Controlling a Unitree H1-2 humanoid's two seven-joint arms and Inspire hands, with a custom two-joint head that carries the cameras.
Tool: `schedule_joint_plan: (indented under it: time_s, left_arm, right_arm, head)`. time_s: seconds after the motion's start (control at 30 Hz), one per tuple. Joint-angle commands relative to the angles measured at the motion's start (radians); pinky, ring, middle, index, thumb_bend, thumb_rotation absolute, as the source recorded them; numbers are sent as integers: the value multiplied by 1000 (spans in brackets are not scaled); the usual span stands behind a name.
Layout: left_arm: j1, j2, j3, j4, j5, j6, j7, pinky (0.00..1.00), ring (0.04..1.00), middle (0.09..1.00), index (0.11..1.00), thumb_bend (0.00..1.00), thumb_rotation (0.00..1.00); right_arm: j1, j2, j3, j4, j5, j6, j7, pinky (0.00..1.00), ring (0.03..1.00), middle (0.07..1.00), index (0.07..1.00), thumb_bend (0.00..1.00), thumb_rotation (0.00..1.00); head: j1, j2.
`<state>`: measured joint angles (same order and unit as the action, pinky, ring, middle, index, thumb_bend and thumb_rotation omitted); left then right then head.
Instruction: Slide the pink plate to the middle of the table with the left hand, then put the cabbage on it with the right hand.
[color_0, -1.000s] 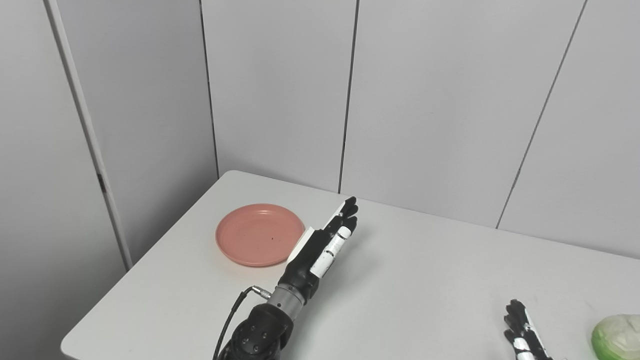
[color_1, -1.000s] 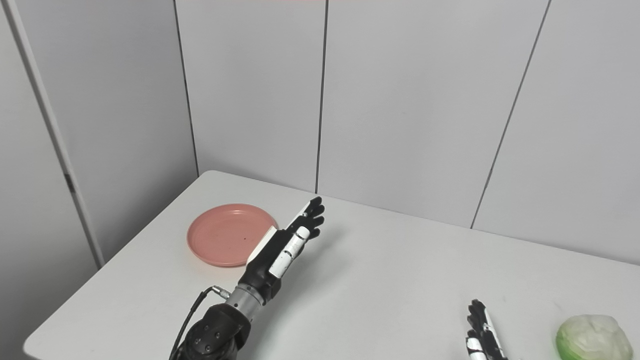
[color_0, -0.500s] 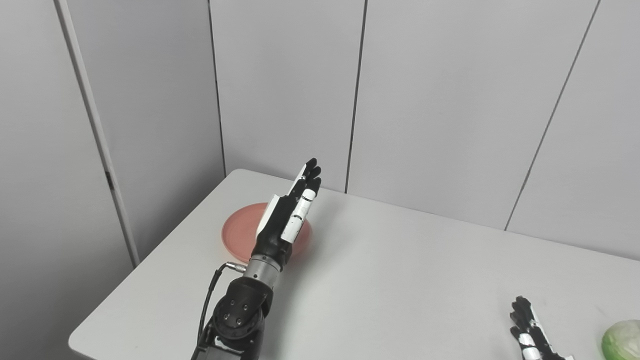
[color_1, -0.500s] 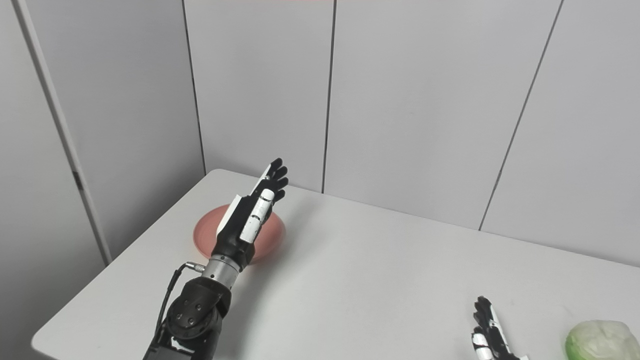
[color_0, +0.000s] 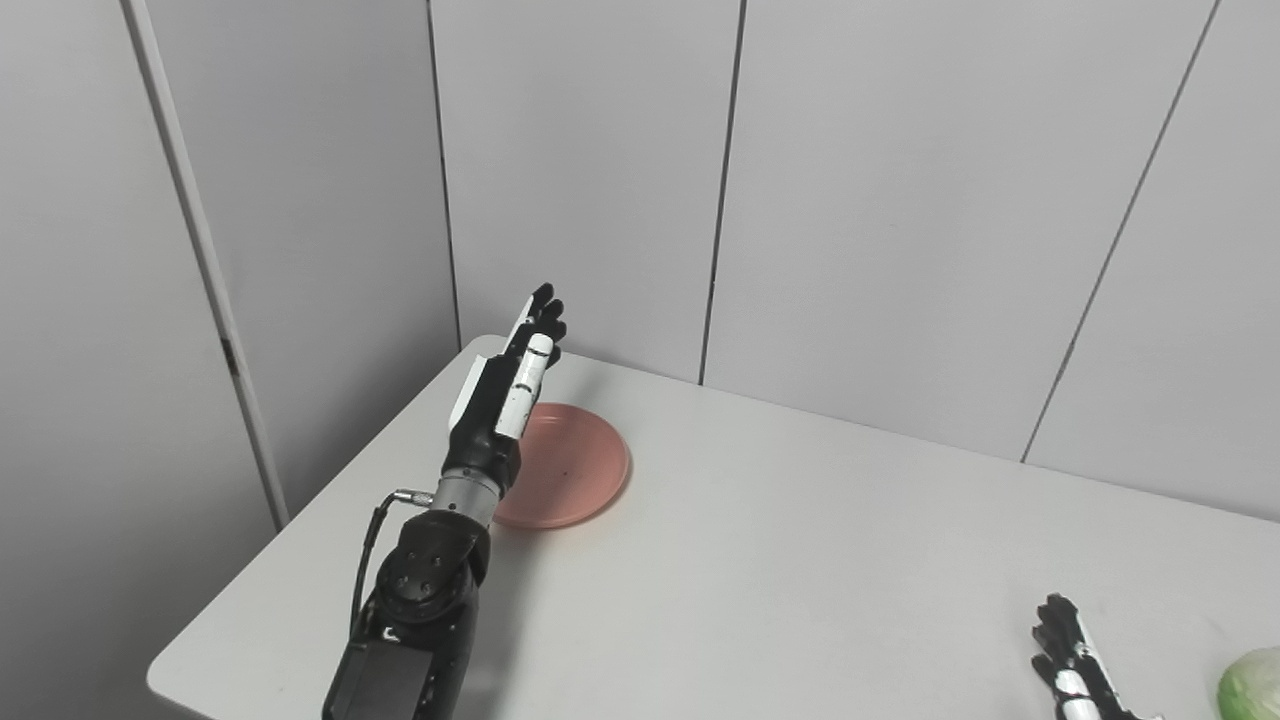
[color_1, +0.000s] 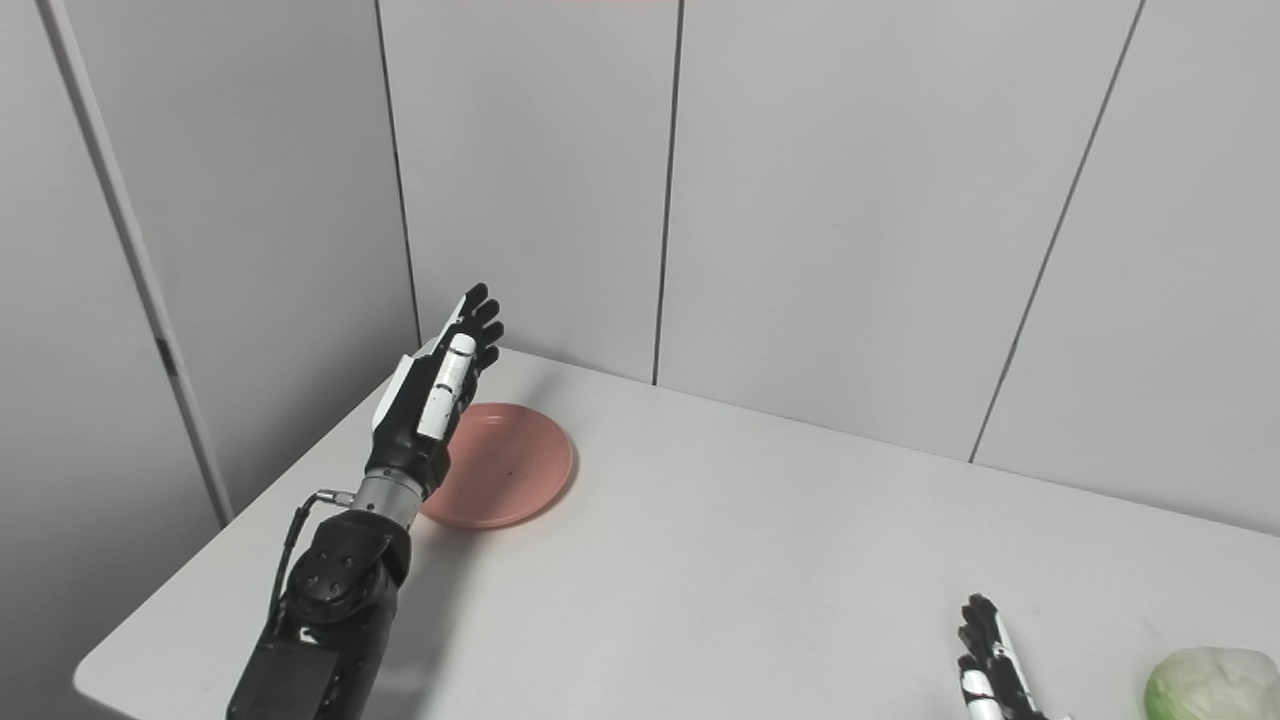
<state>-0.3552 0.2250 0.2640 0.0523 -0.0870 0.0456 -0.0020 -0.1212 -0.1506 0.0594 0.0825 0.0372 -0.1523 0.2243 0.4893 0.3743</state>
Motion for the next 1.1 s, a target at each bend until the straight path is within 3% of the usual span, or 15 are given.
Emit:
schedule_joint_plan:
  time_s: [0.0, 0.4, 0.77, 1.07]
  left_arm:
    - [-62, 37, 17, -6, -8, -47, 15, 940, 944, 957, 942, 455, 1000]
    - [-114, 103, 69, 110, -39, -47, 33, 918, 933, 942, 916, 447, 1000]
    - [-141, 120, 110, 123, -62, 50, 81, 901, 919, 920, 906, 419, 1000]
    - [-181, 171, 108, 272, -74, 3, 64, 922, 937, 927, 903, 419, 1000]
  right_arm:
    - [54, 1, 3, 36, 4, 12, -1, 1000, 1000, 1000, 1000, 207, 1000]
    - [54, -3, -2, 30, 46, 23, 12, 1000, 1000, 1000, 1000, 193, 1000]
    - [60, -10, 0, 18, 42, 23, 13, 1000, 1000, 1000, 1000, 195, 1000]
    - [65, -12, -2, -3, 63, 52, 20, 1000, 1000, 1000, 1000, 202, 1000]
  head:
    - [1, 2]
    - [24, 14]
    - [30, 27]
    - [32, 41]
